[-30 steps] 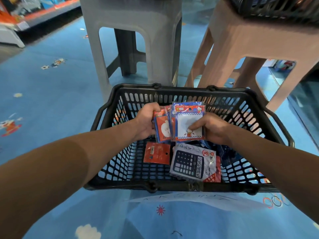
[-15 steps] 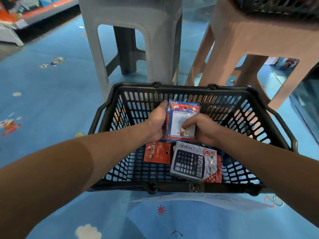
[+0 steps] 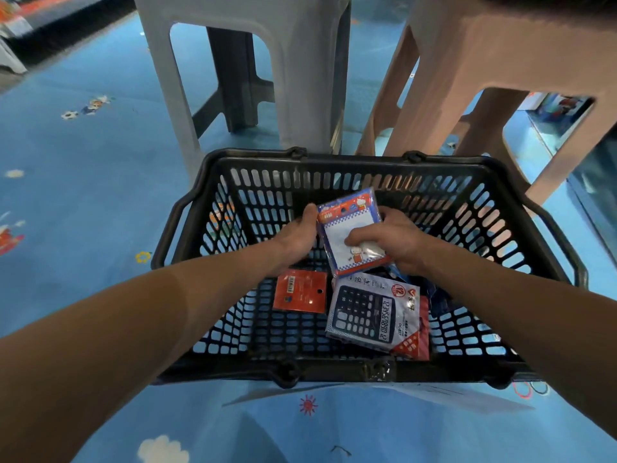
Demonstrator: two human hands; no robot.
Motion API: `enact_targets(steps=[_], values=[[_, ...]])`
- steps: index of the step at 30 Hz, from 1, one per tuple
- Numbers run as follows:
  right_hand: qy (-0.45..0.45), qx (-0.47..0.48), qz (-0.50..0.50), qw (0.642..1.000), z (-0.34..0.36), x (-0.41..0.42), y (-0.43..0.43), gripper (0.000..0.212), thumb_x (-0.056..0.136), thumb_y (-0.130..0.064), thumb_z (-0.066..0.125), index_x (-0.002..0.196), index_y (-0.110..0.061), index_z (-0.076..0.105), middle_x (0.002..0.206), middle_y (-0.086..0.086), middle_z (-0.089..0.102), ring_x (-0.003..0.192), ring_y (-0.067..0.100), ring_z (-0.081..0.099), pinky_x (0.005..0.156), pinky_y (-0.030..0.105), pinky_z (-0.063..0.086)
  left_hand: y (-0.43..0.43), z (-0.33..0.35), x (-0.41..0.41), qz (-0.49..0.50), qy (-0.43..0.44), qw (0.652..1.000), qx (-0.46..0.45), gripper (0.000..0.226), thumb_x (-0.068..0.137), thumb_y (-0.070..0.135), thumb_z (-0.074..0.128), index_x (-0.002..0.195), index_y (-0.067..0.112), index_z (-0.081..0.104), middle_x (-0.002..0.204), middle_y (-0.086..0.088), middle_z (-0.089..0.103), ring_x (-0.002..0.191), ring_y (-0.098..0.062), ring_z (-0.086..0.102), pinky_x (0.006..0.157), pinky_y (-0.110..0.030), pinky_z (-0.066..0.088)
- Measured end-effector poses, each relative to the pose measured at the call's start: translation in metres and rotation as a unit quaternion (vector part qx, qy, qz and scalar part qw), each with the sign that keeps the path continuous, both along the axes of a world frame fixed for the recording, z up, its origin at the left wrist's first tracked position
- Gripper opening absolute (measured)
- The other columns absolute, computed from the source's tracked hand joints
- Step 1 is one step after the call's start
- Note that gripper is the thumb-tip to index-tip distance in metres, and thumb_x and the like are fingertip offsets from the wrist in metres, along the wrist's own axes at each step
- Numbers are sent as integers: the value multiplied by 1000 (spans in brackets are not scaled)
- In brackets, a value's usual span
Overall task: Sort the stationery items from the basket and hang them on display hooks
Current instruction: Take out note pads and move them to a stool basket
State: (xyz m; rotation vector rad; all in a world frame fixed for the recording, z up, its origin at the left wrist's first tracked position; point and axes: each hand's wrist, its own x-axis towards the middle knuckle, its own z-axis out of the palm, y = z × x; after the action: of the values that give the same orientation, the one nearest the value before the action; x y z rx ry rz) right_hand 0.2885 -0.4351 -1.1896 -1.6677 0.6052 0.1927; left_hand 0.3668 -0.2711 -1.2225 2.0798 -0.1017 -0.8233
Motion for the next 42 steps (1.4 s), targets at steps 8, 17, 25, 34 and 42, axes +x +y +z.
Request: enact_targets(steps=[8,17,25,34,42], values=[[37,-10,-23,999,-20,-3,-23,19,78,-2,79,95,-8,74,83,5,79,72,20,77,58,29,60,5,-44,-3,-369,-130,856,337,65,86,50,75,135,13,54,130,-7,57,112,-25,59,82,-34,52],[46,8,-23,999,-30,-1,-28,29,77,-8,83,105,-8,73,96,11,79,85,25,78,74,37,64,8,-69,-21,-517,-258,696,426,80,88,17,80,152,-1,36,143,-23,42,128,-37,50,100,-44,49],[38,34,-21,999,-17,-1,-27,39,78,-5,82,115,-2,69,103,15,78,90,30,77,84,45,63,14,-51,-13,-429,-198,812,343,26,93,15,63,119,14,62,93,-1,55,82,-19,57,68,-29,45],[3,106,-18,994,15,-13,-24,38,84,5,71,121,0,68,111,21,75,92,34,76,63,34,60,16,8,-5,39,109,981,-156,24,97,9,41,102,5,64,97,-25,74,87,-39,74,91,-54,58],[-45,143,36,988,31,-15,16,33,89,3,60,121,-1,64,105,20,74,92,35,74,74,42,61,-4,46,-13,66,162,939,-296,67,95,66,52,126,10,70,115,-20,75,103,-38,74,91,-50,59]])
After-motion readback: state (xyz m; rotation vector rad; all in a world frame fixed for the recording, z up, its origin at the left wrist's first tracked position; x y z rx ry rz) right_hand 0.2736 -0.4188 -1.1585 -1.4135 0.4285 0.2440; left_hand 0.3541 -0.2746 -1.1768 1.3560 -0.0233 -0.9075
